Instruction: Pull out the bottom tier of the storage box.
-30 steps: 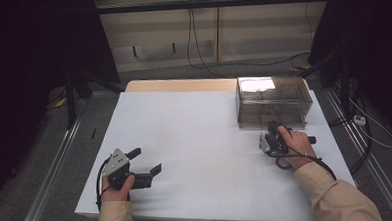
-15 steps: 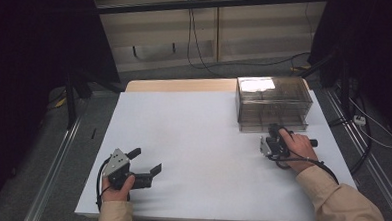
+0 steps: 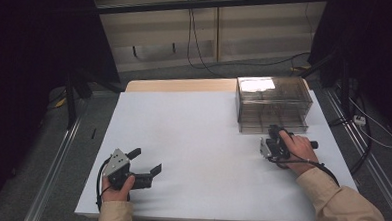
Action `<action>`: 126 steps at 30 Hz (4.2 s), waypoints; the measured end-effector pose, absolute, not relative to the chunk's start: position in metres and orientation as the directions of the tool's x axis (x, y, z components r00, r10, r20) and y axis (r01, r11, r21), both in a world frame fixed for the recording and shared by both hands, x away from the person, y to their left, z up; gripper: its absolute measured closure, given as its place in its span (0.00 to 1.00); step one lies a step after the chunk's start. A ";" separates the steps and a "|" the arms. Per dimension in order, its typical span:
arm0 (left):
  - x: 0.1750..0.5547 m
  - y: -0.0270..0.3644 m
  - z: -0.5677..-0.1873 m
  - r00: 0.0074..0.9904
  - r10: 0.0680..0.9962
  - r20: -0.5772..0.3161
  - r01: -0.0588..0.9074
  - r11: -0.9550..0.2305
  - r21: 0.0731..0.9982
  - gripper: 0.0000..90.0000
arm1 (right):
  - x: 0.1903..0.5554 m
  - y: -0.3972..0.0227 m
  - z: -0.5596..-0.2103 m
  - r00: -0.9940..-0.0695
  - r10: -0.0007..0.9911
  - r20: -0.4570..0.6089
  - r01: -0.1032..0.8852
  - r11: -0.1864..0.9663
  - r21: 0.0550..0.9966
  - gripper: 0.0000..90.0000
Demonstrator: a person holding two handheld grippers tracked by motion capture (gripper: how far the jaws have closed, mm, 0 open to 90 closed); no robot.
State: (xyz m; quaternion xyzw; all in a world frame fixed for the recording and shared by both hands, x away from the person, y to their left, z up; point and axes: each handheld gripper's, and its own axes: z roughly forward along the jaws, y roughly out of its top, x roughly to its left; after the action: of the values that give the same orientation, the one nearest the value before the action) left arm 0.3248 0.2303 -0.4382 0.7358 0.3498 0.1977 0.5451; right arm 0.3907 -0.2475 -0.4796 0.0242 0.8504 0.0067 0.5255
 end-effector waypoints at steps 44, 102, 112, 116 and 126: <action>0.324 0.232 -0.438 0.674 0.734 -0.088 0.296 -0.159 0.942 0.03 | 0.375 -0.248 -0.479 -0.451 0.054 -0.891 0.025 0.999 0.048 0.77; 0.326 0.231 -0.438 0.671 0.736 -0.087 0.298 -0.161 0.941 0.03 | 0.362 -0.248 -0.476 -0.462 0.119 -0.879 0.040 0.993 0.113 0.72; 0.326 0.231 -0.438 0.671 0.736 -0.093 0.301 -0.155 0.941 0.03 | 0.358 -0.247 -0.472 -0.454 0.117 -0.883 0.030 0.993 0.117 0.71; 0.326 0.231 -0.438 0.670 0.736 -0.094 0.301 -0.154 0.941 0.03 | 0.355 -0.245 -0.470 -0.460 0.123 -0.880 0.021 0.992 0.128 0.71; 0.326 0.231 -0.438 0.670 0.736 -0.094 0.302 -0.154 0.941 0.03 | 0.349 -0.246 -0.458 -0.440 0.207 -0.874 0.035 0.976 0.213 0.66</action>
State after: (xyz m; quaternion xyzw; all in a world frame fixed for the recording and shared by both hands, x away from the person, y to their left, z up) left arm 0.3258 0.2308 -0.4384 0.7332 0.3540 0.1992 0.5454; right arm 0.3492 -0.2459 -0.4581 0.0716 0.8447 0.0818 0.5241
